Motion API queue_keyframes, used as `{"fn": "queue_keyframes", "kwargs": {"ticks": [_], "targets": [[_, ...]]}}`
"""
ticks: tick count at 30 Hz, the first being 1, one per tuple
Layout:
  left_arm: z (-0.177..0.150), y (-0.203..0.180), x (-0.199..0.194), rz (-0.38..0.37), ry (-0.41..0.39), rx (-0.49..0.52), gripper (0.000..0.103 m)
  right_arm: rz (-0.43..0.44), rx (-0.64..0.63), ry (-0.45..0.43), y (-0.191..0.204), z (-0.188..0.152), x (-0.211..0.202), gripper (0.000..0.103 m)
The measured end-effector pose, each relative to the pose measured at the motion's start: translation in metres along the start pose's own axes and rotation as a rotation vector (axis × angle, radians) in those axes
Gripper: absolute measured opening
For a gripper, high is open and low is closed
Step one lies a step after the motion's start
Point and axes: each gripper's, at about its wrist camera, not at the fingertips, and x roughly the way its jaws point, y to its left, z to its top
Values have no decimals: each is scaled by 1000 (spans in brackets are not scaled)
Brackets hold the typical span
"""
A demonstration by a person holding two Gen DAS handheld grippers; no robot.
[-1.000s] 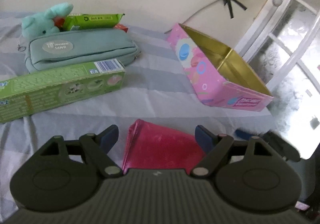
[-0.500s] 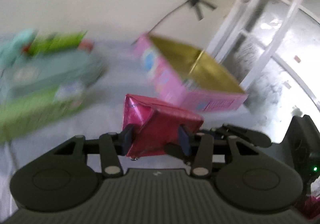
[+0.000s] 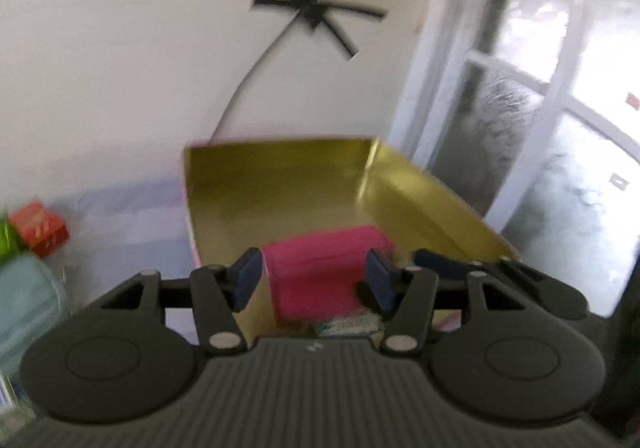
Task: Organize objects
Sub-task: 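Carry the pink purse into the pink tin and open both grippers, then move both grippers to the green rectangular box on the bed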
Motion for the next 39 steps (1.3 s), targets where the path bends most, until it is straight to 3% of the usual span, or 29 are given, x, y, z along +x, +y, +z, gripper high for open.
{"fn": "queue_keyframes", "kwargs": {"ticks": [2,7,11,14,18,23,26,30,34,37,39], "targets": [[-6,8,-6,-28,0,-12,60,37,79,-15,-12,-8,-6,55],[-32,40,-47,25,-11,-32,62,53,165,-51,-22,-21,-22,56],[-66,69,-82,86,10,-79,62,115,166,-99,-9,-17,-38,60],[-93,96,-114,163,15,-132,62,221,128,-96,18,-8,-41,63],[-120,142,-163,277,-32,-249,62,384,54,-22,67,-2,-33,67],[-134,190,-217,424,-176,-410,70,539,32,127,124,-6,-9,67],[-140,214,-235,489,-214,-491,70,574,23,182,150,-7,7,67],[-148,230,-236,547,-195,-527,71,613,109,264,168,1,41,67],[-155,248,-228,542,-161,-586,77,603,174,338,184,2,80,65],[-156,250,-214,505,-120,-584,72,633,241,404,191,-4,102,52],[-158,252,-204,426,-102,-590,67,661,284,431,193,-9,105,51]]}}
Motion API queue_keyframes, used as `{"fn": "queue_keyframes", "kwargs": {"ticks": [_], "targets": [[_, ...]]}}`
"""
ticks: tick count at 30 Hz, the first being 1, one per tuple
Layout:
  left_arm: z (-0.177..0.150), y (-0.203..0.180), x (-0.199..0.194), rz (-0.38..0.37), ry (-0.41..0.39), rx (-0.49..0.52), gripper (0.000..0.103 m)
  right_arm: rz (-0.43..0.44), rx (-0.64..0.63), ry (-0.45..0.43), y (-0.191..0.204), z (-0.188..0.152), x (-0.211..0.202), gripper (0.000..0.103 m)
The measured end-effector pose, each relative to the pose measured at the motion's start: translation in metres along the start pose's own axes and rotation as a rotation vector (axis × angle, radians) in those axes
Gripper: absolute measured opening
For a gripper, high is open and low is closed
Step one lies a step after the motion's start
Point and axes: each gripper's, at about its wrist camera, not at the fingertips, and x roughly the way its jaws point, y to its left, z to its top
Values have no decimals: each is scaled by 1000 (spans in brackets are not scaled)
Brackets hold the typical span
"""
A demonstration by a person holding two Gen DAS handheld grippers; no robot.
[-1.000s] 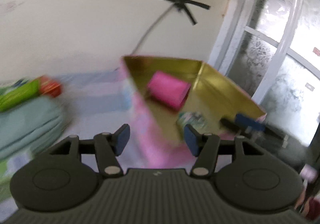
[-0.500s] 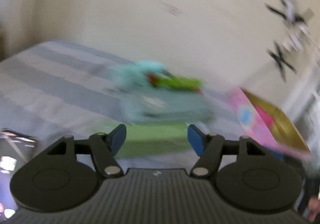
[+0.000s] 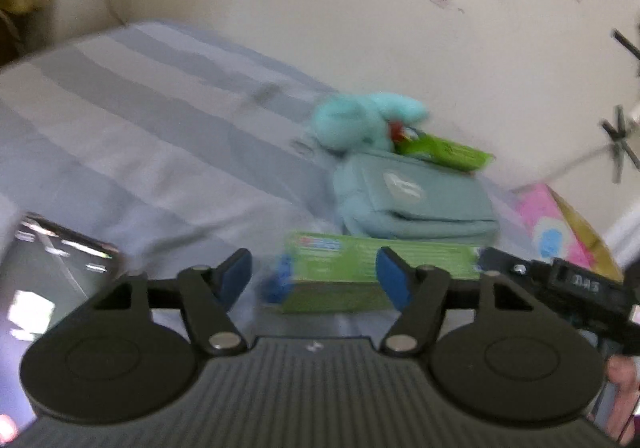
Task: Organize objects
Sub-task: 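Move both grippers to the green rectangular box on the bed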
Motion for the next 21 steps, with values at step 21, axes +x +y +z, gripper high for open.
{"fn": "queue_keyframes", "kwargs": {"ticks": [21], "targets": [[-73,-149,11,-342,210,330,70,-280,-5,-212,-37,-130,-215,77]]}}
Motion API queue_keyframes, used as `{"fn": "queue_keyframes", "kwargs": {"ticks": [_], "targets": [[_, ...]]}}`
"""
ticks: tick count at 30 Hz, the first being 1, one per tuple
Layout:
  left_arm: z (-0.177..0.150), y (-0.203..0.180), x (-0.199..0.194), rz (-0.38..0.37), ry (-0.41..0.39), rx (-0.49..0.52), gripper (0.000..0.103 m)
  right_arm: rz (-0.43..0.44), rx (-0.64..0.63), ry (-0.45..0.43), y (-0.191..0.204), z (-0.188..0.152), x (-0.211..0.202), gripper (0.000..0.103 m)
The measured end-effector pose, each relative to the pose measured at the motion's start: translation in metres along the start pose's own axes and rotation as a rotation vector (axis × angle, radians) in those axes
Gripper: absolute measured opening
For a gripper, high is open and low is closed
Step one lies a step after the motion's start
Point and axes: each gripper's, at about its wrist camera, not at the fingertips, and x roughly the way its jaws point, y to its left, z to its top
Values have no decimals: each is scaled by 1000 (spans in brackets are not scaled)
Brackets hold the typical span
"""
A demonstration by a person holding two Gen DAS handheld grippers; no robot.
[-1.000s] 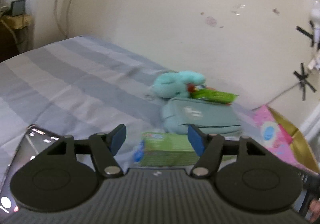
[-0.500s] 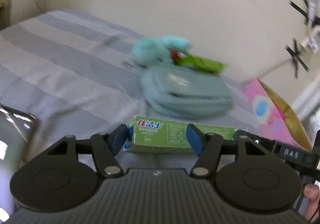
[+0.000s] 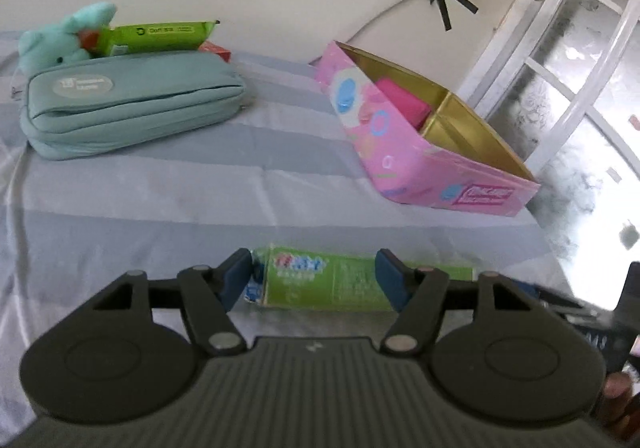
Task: Organize objects
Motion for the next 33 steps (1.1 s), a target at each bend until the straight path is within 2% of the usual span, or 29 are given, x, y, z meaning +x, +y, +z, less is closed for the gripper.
{"fn": "queue_keyframes", "kwargs": {"ticks": [4,7,9,12,13,14,16,17,21,25,27,30,33], "targets": [[6,14,-10,36,-21,-65,71,-20,-128,3,2,-2,-1,81],[7,21,-11,22,10,-118,71,-40,-288,31,10,-2,11,85],[7,17,-4,13,44,-108,71,-80,-407,39,17,-3,23,88],[9,9,11,6,83,-76,70,-105,-538,45,26,-2,41,85],[10,10,13,-6,91,-75,71,-85,-553,56,27,-2,47,77],[11,7,14,12,82,-71,71,-80,-552,67,27,-1,53,74],[17,-2,14,53,69,-47,70,-90,-558,36,25,-2,55,65],[23,-5,11,56,56,-34,70,-75,-546,17,23,0,51,64],[61,-41,6,21,-16,76,68,-97,-495,-113,10,17,28,63],[101,-90,18,-30,-125,199,69,-180,-466,-255,-7,49,7,63],[115,-108,34,-57,-156,219,68,-229,-461,-302,-20,67,1,63],[126,-129,66,-64,-163,221,68,-302,-476,-315,-44,86,5,63],[127,-141,96,-53,-151,223,68,-356,-465,-273,-70,99,18,64]]}}
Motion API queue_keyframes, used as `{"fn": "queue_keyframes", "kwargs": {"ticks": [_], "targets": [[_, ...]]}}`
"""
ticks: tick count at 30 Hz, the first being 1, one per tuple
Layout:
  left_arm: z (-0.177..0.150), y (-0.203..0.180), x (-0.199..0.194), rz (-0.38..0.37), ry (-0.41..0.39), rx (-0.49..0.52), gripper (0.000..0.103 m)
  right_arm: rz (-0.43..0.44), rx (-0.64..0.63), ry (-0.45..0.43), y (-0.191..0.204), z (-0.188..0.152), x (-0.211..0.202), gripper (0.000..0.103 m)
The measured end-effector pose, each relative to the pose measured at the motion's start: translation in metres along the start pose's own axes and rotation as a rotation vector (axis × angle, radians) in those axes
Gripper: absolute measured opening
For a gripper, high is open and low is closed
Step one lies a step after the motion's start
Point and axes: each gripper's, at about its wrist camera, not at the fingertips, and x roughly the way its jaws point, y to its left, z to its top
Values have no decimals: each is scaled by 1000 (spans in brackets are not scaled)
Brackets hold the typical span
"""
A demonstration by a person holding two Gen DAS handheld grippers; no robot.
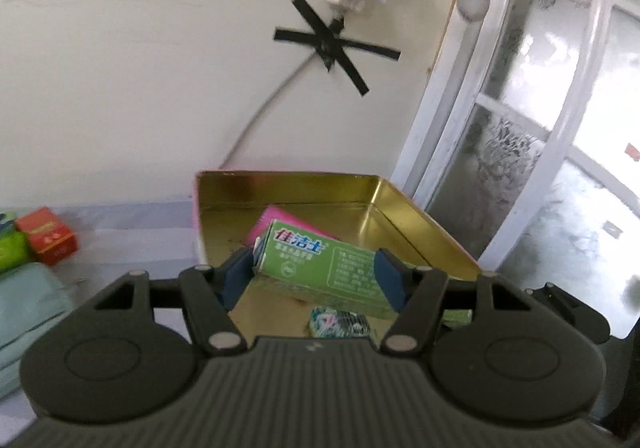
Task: Organize objects
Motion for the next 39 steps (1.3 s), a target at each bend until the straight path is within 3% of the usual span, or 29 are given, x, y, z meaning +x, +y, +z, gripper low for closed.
{"fn": "queue_keyframes", "kwargs": {"ticks": [3,5,6,7,10,17,23,26,31,33,37,39], "targets": [[-1,-2,23,22,-1,-31,67,-34,3,40,-10,-5,21,66],[0,-2,39,37,19,-49,67,-106,-19,62,-9,-10,36,72],[-1,-1,47,49,46,-59,68,-148,-26,65,-8,-11,42,86],[-1,-1,52,62,71,-69,68,-157,-12,46,-9,-12,44,89],[-5,3,45,58,88,-69,68,-193,16,12,-7,-15,37,86],[-23,10,-3,41,57,-42,69,-126,125,-41,-1,-17,6,86],[-65,44,-58,93,63,-17,69,30,186,-91,21,3,-13,86],[-88,80,-93,182,55,-54,69,152,166,-106,51,16,-18,86],[-111,157,-147,368,2,-257,69,446,153,-30,122,39,12,81],[-113,191,-161,435,-31,-377,69,517,167,23,149,44,36,79],[-109,239,-168,479,-78,-514,69,543,292,165,180,58,107,78],[-107,255,-162,499,-76,-547,69,499,357,223,188,64,146,78]]}}
